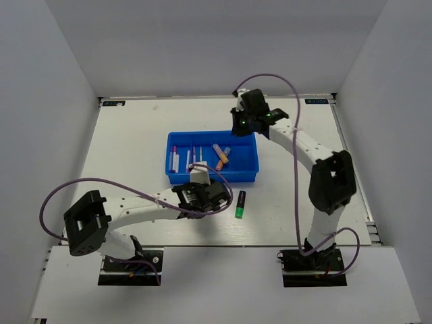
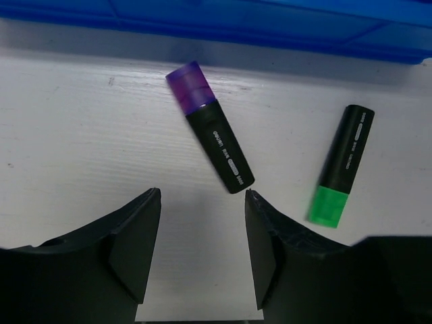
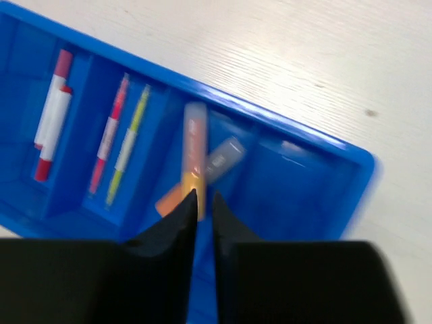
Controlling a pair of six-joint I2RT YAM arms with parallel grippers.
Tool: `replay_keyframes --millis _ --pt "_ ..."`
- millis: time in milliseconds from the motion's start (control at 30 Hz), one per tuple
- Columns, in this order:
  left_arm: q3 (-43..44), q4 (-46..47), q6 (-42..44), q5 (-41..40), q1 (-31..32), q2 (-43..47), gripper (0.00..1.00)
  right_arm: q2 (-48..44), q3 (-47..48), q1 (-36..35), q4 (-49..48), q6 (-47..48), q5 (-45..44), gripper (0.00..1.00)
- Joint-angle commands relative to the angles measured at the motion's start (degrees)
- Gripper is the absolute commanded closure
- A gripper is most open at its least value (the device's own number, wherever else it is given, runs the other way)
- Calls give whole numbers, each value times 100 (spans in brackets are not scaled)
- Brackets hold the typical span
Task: Sort the stationery into containers
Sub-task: Pick up the pen from the center of the board.
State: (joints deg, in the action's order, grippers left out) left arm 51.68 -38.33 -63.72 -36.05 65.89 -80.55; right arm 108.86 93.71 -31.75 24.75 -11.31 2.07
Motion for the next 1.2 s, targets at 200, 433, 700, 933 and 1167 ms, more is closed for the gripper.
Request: replay_keyframes --millis 200,433,700,933,1167 --pt "1089 -1351 -2205 -429 91 -1146 35 -2349 -1600 915 284 279 83 96" --pt "1222 -1108 -2645 -429 82 -1656 34 -3080 -2612 1443 249 244 584 96" --pt "1099 -651 -2698 -508 65 -2008 37 -3354 -3157 1847 249 200 1067 96" --pt "1204 -553 -2689 -473 12 -2351 38 -3652 -3570 2023 293 418 1243 87" --pt "1239 -711 -2724 -201 -41 -2597 48 -4100 -3939 2155 364 595 1551 60"
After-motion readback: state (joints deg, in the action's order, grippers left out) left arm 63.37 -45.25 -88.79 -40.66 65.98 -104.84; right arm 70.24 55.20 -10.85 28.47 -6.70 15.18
